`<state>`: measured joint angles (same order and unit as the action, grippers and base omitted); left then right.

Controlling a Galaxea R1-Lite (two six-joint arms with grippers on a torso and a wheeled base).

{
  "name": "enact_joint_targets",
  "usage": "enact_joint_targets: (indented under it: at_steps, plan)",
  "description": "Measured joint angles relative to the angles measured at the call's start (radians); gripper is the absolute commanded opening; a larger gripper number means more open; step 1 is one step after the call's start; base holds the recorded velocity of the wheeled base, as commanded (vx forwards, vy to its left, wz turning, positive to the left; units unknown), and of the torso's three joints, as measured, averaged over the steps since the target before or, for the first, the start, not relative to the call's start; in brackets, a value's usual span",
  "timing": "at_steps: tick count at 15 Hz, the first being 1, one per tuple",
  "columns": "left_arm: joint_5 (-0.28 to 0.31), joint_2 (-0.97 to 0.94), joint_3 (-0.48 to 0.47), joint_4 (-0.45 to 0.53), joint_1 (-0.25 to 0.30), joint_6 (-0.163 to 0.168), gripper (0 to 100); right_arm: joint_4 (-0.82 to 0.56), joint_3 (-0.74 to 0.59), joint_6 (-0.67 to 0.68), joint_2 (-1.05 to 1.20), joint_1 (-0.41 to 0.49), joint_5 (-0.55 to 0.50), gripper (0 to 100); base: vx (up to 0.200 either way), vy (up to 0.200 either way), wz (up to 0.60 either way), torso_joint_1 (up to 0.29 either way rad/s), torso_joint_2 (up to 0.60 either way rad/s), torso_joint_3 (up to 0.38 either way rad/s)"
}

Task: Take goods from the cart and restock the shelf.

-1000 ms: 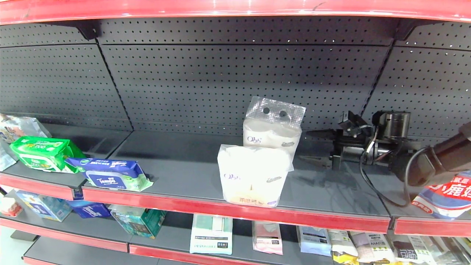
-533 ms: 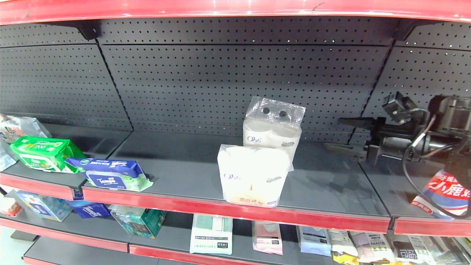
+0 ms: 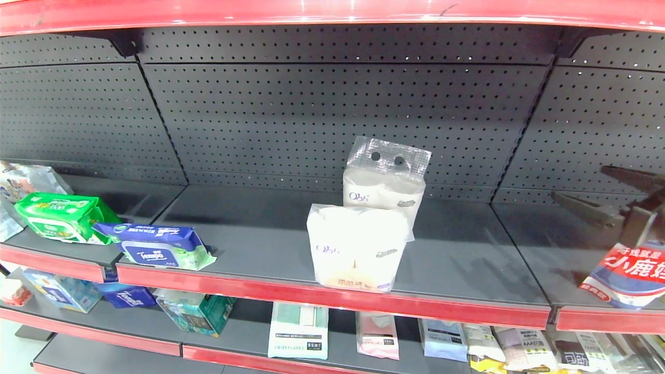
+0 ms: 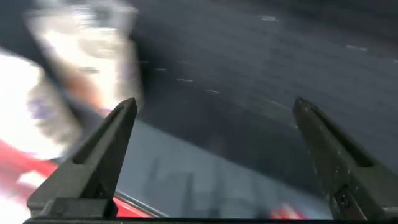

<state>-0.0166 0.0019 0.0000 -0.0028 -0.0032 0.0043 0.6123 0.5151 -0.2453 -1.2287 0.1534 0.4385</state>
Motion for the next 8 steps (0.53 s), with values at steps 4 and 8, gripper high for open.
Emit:
enact_joint_targets:
  at_steps: [4,8]
  plan:
    - [0.0,0.0,0.0,0.0,0.0,0.0,100,-0.059,-0.16,0.032,0.313,0.083,-0.195,100,0.0,0.0,0.0,0.0,0.0,0.0]
    - [0.0,0.0,0.0,0.0,0.0,0.0,100,-0.421,-0.293,0.041,0.723,0.102,-0.282,100,0.0,0.0,0.0,0.0,0.0,0.0]
